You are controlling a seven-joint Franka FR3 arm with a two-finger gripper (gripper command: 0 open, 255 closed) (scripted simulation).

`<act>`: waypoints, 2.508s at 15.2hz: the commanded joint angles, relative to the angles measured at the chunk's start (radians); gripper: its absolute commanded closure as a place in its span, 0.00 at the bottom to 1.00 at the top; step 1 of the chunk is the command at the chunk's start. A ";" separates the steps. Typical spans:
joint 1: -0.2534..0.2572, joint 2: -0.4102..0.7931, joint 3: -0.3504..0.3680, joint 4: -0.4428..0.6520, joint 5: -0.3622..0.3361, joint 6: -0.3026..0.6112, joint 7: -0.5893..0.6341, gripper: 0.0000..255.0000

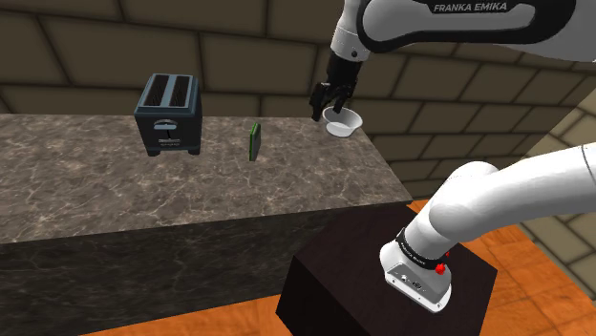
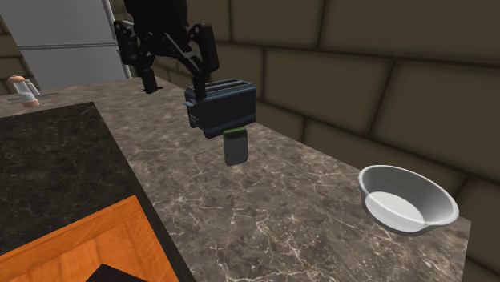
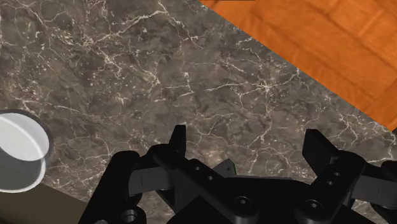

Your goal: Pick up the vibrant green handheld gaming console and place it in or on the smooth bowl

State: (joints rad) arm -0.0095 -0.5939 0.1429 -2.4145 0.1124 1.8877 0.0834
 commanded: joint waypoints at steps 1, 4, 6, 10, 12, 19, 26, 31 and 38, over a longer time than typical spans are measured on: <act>-0.011 0.071 0.020 0.014 -0.003 0.055 0.038 0.00; -0.026 0.191 0.055 0.057 -0.015 0.125 0.107 0.00; -0.036 0.272 0.076 0.093 -0.029 0.166 0.155 0.00; -0.052 0.439 0.108 0.180 -0.074 0.233 0.257 0.00; -0.057 0.524 0.118 0.232 -0.103 0.257 0.309 0.00; -0.042 0.819 0.113 0.453 -0.212 0.296 0.481 0.00; -0.013 1.020 0.082 0.623 -0.267 0.308 0.569 0.00; -0.010 1.057 0.075 0.606 -0.279 0.360 0.577 0.00; -0.010 1.061 0.074 0.604 -0.281 0.366 0.578 0.00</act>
State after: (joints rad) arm -0.0193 0.4671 0.2172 -1.8104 -0.1681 2.2539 0.6609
